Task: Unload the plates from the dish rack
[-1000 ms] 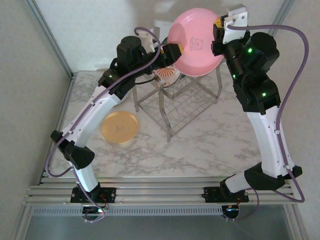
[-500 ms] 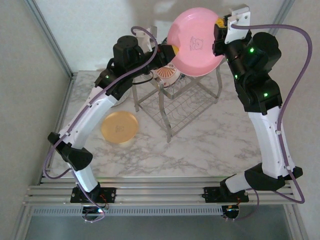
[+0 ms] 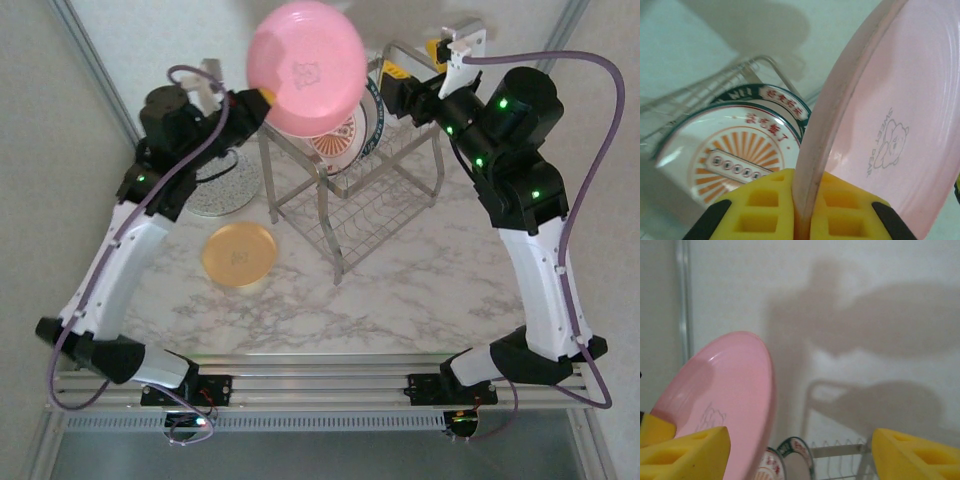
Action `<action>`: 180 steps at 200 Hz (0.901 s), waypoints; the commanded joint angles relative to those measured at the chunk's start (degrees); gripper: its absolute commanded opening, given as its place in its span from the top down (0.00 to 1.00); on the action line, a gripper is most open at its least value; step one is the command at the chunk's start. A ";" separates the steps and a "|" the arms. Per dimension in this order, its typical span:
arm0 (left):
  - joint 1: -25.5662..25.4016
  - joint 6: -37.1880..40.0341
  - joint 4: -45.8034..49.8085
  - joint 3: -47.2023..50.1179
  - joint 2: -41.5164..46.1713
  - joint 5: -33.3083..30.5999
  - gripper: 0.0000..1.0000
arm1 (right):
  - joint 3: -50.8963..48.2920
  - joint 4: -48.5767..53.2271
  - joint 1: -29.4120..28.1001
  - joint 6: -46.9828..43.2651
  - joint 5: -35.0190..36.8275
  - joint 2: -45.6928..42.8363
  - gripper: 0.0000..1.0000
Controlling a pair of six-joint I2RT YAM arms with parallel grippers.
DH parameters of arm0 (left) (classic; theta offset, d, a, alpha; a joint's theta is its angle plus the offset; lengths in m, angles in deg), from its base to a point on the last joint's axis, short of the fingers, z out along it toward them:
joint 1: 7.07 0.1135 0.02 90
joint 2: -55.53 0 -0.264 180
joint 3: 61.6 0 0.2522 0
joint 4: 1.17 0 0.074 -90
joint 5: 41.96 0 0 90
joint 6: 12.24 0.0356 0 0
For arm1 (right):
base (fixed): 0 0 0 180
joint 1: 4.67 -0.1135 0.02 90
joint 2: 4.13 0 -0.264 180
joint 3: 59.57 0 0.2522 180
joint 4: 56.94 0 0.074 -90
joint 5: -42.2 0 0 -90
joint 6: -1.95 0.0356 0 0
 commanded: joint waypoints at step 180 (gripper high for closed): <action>14.10 -18.79 13.25 69.02 41.14 -12.67 1.00 | -16.95 10.50 -20.96 6.28 -3.53 -7.88 0.24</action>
